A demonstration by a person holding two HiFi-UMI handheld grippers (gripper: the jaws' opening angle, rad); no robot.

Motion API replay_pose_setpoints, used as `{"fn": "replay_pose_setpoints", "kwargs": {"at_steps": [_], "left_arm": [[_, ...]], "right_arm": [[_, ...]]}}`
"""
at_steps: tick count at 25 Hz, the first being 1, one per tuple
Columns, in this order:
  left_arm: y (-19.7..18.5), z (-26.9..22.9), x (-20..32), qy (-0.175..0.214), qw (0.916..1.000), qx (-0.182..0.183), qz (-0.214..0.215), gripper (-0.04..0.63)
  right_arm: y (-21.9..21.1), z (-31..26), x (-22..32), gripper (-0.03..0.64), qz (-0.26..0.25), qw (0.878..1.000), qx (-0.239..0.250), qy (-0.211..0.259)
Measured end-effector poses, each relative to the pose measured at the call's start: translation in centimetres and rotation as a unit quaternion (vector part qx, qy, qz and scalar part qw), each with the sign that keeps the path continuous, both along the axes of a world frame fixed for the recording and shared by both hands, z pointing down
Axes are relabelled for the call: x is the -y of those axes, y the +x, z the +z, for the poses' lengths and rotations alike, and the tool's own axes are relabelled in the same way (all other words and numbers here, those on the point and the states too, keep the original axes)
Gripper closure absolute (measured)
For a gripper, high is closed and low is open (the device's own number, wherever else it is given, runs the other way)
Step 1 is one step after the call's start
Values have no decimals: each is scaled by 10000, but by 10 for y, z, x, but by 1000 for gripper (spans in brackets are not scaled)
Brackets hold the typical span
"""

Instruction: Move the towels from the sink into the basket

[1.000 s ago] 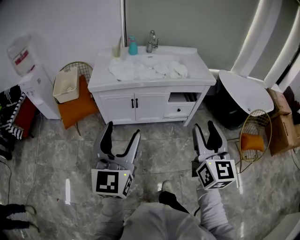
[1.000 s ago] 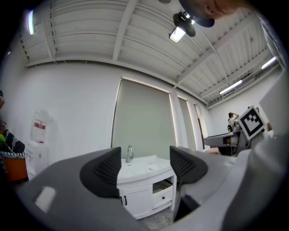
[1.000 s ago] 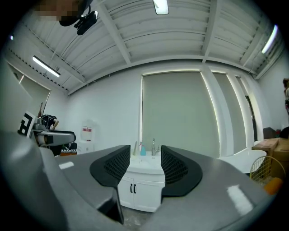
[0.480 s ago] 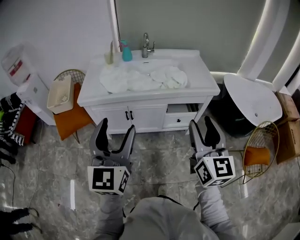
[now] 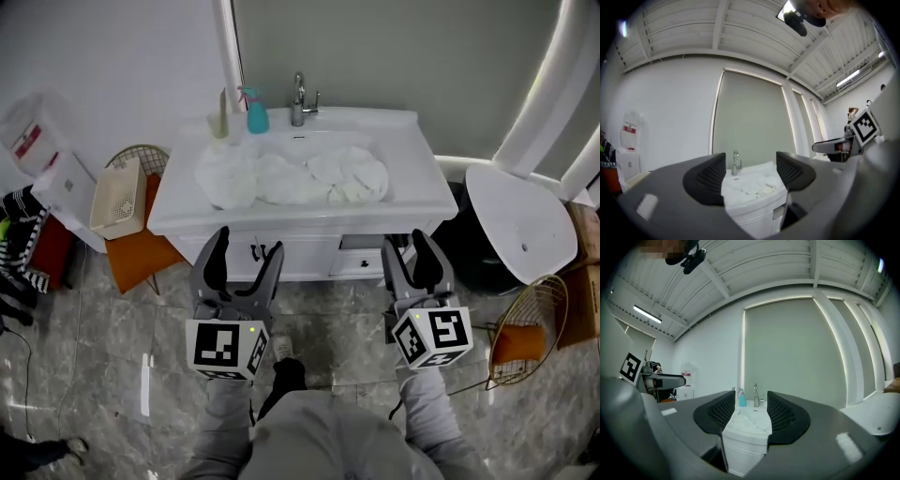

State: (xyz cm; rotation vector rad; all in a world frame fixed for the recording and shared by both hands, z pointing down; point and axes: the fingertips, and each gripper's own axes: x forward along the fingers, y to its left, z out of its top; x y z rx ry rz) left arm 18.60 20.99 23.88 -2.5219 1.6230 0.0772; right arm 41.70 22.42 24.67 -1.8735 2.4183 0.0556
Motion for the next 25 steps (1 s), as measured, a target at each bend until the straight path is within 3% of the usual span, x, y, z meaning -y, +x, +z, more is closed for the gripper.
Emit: {"fn": "replay_pose_setpoints", "kwargs": {"at_steps": [6, 13, 19, 25], "left_arm": [[0, 26, 108, -121, 9996, -7, 259, 229], [13, 39, 227, -282, 9955, 184, 882, 229], [24, 54, 289, -523, 9915, 171, 1180, 229], [43, 85, 337, -823, 9893, 171, 1195, 229]], "right_arm": [[-4, 25, 102, 399, 155, 9994, -168, -241], [-9, 50, 212, 369, 509, 9950, -406, -761], [2, 101, 280, 321, 593, 9799, -877, -1689], [14, 144, 339, 313, 491, 9702, -1033, -2138]]}}
